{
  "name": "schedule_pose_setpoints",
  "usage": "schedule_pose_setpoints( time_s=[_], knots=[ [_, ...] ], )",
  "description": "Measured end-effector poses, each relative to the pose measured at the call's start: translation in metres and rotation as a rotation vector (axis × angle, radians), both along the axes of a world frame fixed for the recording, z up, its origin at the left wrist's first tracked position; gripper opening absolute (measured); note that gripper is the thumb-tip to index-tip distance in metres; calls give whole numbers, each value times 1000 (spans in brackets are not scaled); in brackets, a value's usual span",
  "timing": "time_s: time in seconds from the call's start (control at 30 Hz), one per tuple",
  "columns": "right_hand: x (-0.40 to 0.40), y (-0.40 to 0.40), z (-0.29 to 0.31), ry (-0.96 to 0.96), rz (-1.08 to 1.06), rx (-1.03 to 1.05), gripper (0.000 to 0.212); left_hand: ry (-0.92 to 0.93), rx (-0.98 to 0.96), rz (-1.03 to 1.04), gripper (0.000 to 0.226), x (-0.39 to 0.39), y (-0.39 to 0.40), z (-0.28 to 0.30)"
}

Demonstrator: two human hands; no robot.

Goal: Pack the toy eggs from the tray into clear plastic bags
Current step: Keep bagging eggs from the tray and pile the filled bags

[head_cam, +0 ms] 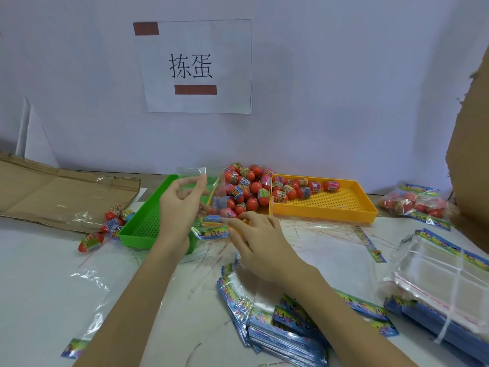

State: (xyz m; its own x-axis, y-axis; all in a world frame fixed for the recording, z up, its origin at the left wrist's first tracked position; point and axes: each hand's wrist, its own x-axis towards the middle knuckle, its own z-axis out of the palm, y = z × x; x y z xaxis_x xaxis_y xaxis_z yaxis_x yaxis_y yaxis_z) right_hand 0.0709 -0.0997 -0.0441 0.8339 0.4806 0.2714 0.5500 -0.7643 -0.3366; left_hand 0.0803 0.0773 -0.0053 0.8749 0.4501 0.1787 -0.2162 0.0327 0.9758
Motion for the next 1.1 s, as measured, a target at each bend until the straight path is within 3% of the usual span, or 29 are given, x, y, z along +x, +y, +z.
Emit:
schedule_pose_setpoints(
  time_s=[0.13,0.3,0.53,0.7,0.97,1.1],
  knots=[
    [6,4,-5,-68,-32,-112,46,4,-63,-37,11,0,-2,3],
    [9,4,-6,-90,3,-45,44,-15,-42,-72,22,-2,-2,2],
    [9,-6,10,-75,-56,533,17,-68,23,-141,29,-2,-5,-1],
    [9,-27,26,24,-133,859,21,-70,75,-282,40,-5,-12,-1],
    [8,-52,50,1,-187,1037,19,-98,259,-496,50,-16,-29,-2],
    [5,-54,55,-65,-143,1022,22,-122,327,-558,57,-17,-34,-5]
  ],
)
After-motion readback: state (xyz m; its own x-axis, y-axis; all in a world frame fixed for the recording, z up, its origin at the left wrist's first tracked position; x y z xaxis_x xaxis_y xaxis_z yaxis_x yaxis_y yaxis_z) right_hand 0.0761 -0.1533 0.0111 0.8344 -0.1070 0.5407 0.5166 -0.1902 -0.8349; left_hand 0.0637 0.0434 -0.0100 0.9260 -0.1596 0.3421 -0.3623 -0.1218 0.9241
